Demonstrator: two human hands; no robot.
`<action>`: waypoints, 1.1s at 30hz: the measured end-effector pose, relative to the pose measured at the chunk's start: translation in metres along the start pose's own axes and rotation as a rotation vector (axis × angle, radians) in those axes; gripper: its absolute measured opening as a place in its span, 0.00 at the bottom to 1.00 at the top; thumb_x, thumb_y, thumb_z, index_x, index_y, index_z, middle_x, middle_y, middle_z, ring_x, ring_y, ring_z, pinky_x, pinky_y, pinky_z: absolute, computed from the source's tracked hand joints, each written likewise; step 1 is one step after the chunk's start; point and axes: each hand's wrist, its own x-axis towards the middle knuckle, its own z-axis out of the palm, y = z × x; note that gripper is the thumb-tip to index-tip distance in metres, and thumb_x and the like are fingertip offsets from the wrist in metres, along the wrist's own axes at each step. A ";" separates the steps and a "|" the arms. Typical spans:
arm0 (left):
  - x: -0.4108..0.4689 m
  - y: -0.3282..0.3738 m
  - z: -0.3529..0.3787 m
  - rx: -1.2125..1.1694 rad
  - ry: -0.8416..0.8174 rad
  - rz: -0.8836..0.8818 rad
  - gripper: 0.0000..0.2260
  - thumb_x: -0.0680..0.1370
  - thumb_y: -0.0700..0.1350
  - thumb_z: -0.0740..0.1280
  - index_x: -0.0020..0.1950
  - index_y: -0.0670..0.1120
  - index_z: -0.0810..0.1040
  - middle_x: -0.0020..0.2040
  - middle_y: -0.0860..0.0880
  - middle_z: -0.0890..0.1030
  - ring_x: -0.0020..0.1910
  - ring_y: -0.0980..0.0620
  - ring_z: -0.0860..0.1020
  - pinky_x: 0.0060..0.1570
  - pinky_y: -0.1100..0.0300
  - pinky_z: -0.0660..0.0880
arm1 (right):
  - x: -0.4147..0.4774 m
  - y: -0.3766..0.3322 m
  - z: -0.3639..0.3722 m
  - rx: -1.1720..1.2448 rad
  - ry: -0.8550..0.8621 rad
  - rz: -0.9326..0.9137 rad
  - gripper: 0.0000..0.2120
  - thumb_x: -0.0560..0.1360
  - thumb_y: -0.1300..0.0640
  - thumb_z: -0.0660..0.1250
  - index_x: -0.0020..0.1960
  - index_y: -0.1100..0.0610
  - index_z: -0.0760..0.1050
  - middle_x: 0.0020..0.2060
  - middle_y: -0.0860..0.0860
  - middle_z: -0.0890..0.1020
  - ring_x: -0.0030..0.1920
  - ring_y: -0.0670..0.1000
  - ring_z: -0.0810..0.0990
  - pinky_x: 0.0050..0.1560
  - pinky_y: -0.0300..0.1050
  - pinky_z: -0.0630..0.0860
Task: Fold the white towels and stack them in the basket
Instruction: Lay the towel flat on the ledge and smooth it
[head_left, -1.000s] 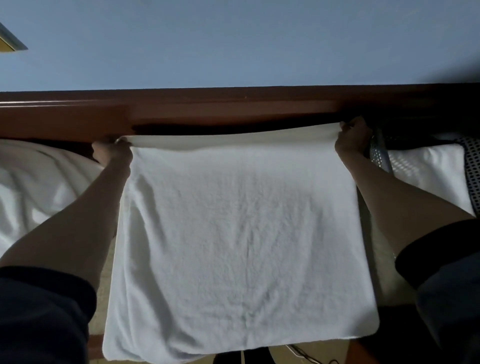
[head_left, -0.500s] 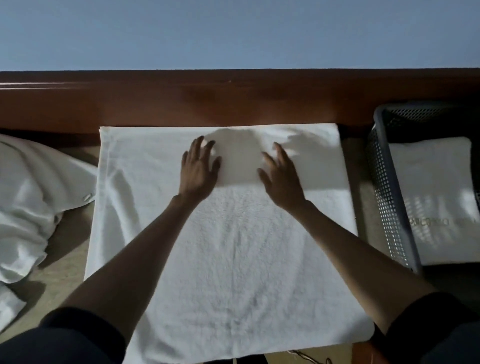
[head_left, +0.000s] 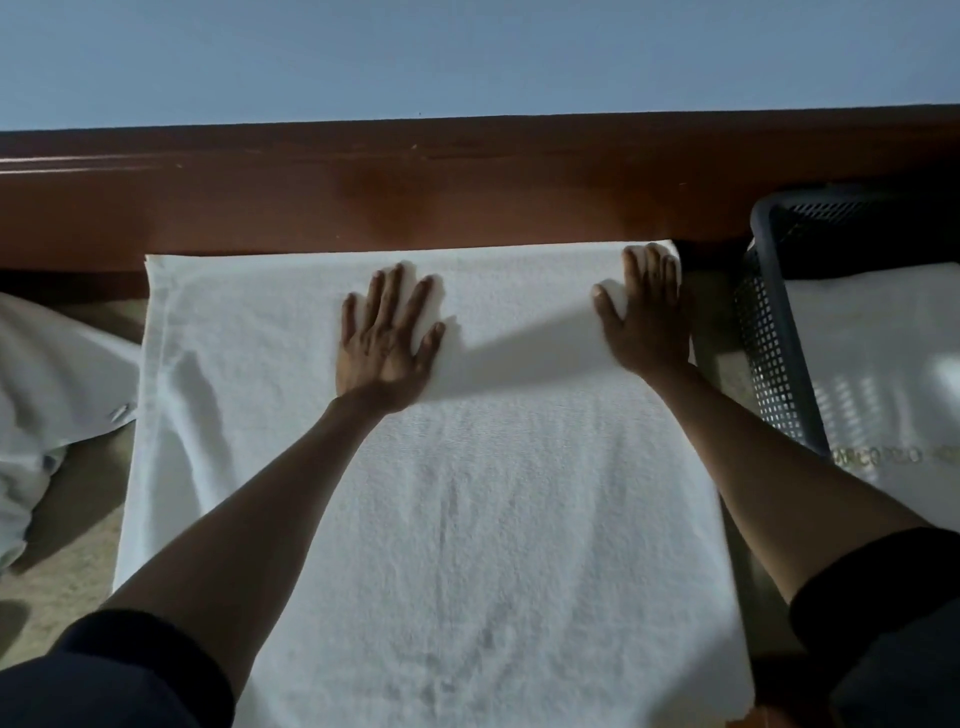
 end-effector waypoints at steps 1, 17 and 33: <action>0.000 0.000 0.000 0.001 0.003 -0.003 0.27 0.85 0.64 0.45 0.84 0.60 0.44 0.85 0.51 0.43 0.83 0.49 0.43 0.80 0.39 0.46 | 0.000 -0.004 0.001 -0.001 0.004 0.031 0.33 0.83 0.38 0.49 0.81 0.56 0.56 0.81 0.58 0.57 0.81 0.60 0.52 0.79 0.62 0.53; -0.054 -0.088 -0.019 -0.058 -0.027 -0.051 0.26 0.86 0.61 0.49 0.84 0.60 0.46 0.85 0.53 0.46 0.83 0.49 0.44 0.81 0.43 0.45 | -0.066 -0.225 0.062 0.246 0.112 -0.140 0.23 0.85 0.48 0.53 0.76 0.55 0.69 0.79 0.60 0.63 0.80 0.60 0.59 0.77 0.63 0.58; -0.053 -0.186 -0.064 -0.079 -0.043 -0.219 0.32 0.85 0.63 0.50 0.85 0.48 0.48 0.85 0.46 0.47 0.83 0.45 0.46 0.81 0.46 0.45 | -0.074 -0.230 0.052 0.053 0.039 -0.110 0.26 0.85 0.44 0.50 0.79 0.55 0.62 0.80 0.60 0.58 0.81 0.60 0.55 0.78 0.65 0.53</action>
